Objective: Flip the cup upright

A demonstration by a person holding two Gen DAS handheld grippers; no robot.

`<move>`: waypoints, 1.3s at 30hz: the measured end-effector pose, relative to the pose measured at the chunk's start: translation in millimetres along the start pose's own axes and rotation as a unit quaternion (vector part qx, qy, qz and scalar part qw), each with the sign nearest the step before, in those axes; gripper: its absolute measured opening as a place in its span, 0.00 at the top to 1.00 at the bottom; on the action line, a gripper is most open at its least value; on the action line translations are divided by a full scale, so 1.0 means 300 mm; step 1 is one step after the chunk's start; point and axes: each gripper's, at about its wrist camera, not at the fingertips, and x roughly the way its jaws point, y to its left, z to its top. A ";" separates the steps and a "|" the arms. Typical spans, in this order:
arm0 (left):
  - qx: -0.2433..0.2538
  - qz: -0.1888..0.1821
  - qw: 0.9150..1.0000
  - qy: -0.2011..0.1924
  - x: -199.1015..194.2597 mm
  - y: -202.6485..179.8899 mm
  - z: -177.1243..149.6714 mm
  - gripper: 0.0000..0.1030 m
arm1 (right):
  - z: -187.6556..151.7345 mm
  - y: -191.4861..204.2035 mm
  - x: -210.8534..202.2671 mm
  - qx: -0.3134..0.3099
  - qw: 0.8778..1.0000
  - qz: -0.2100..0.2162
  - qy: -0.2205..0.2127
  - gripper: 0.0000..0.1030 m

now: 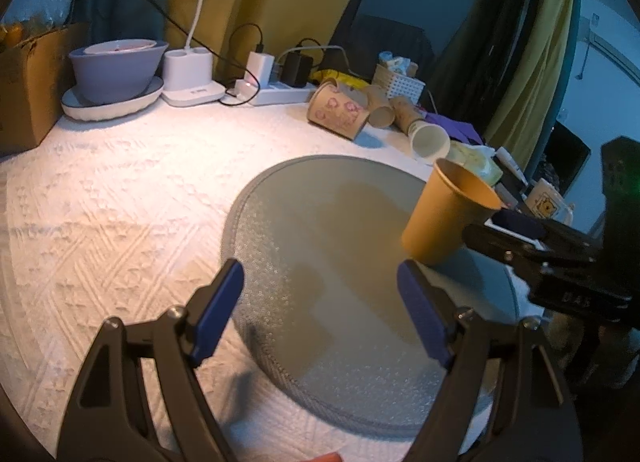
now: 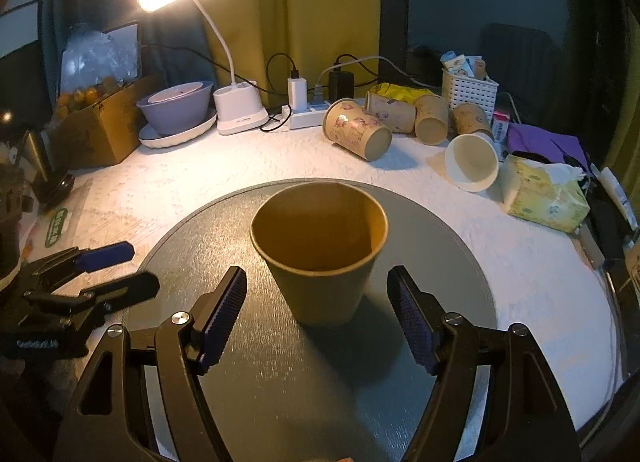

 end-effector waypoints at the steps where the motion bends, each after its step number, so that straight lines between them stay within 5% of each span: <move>1: 0.003 0.004 1.000 0.001 0.000 -0.003 -0.001 0.22 | -0.003 -0.005 -0.012 0.001 1.000 -0.002 0.000 0.27; 13: 0.029 0.027 0.999 0.008 -0.016 -0.052 -0.022 0.22 | -0.052 -0.030 -0.095 0.009 1.000 -0.003 0.005 0.27; 22: 0.038 0.002 0.999 0.008 -0.074 -0.122 -0.066 0.22 | -0.070 -0.051 -0.183 0.011 1.000 -0.011 -0.010 0.27; 29: 0.051 -0.002 0.998 -0.021 -0.132 -0.176 -0.048 0.21 | -0.065 -0.075 -0.268 0.017 0.999 -0.022 -0.030 0.27; 31: 0.055 -0.006 0.998 -0.032 -0.158 -0.191 -0.041 0.09 | -0.066 -0.080 -0.285 0.018 0.999 -0.025 -0.034 0.27; 39: 0.073 -0.012 0.995 -0.068 -0.248 -0.251 -0.009 0.09 | -0.064 -0.093 -0.364 0.023 0.998 -0.033 -0.055 0.27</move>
